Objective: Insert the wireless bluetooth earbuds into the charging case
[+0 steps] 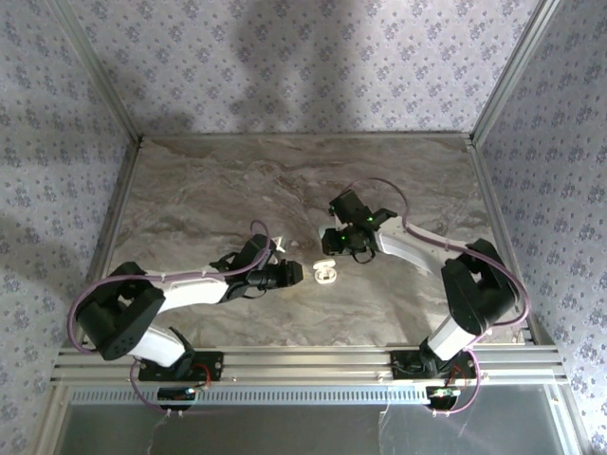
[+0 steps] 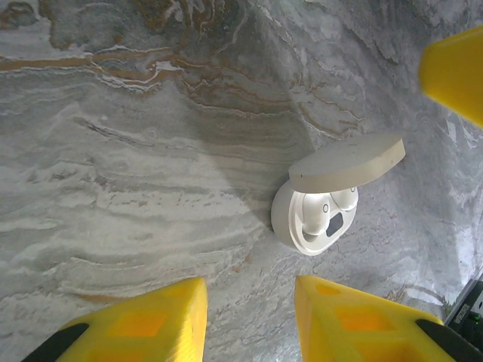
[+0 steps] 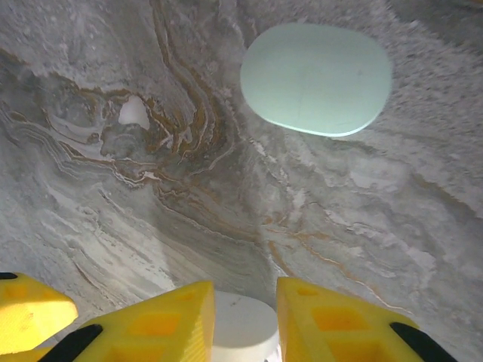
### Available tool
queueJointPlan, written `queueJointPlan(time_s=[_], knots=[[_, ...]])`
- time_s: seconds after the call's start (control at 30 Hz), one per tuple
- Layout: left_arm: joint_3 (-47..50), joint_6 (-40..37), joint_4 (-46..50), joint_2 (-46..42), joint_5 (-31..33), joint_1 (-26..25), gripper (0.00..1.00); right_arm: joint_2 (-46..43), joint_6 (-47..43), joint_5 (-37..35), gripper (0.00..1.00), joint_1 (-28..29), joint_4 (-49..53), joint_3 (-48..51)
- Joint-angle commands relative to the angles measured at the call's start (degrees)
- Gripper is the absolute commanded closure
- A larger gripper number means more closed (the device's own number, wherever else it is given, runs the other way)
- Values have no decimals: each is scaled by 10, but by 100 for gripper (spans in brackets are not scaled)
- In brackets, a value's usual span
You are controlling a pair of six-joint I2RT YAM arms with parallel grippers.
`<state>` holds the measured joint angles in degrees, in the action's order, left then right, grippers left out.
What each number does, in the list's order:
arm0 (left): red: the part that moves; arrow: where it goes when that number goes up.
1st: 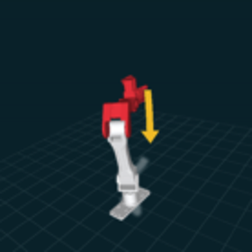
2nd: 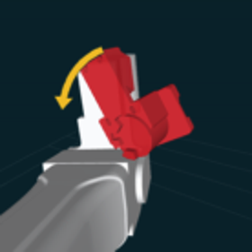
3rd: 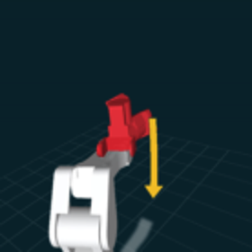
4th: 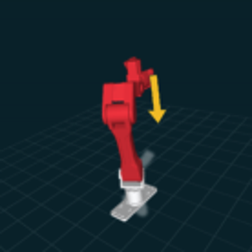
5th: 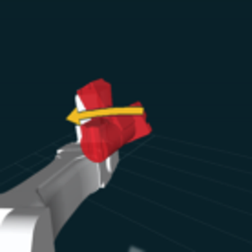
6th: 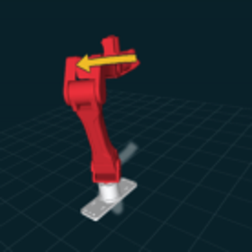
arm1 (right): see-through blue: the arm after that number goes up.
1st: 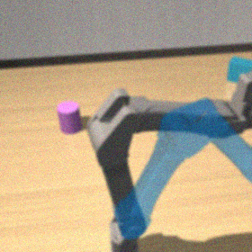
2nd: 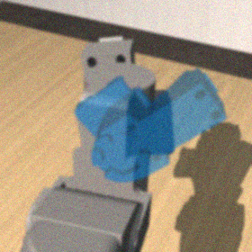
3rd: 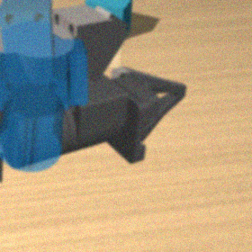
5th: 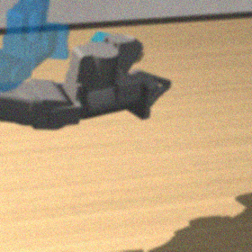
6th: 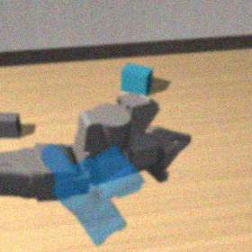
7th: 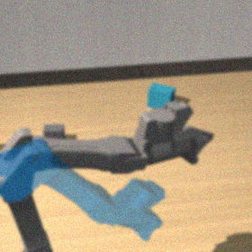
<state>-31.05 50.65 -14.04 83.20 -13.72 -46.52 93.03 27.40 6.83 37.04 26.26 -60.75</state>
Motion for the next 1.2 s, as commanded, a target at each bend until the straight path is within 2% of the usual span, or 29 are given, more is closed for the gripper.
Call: queueJointPlan(time_s=[0.0,0.2,0.5,0.57,0.67,0.9,1.07,1.17], knots=[[-16,0,-27,8,-7,-3,63,30,-11,-11,71,19,60,-36],[-11,-5,-16,2,2,-3,63,46,-6,-40,72,49,95,-48],[-2,-10,-1,-27,16,-3,63,10,27,-71,72,73,113,-19],[-2,-15,13,-40,25,-3,61,2,38,-86,65,78,117,-17],[-1,-25,43,-66,41,-1,58,-3,51,-111,50,90,120,-20],[10,-41,107,-139,67,14,42,26,66,-135,21,100,116,-25],[25,-46,144,-196,85,30,24,54,67,-131,11,106,105,-29],[35,-46,157,-224,88,40,11,75,66,-124,9,110,100,-35]])
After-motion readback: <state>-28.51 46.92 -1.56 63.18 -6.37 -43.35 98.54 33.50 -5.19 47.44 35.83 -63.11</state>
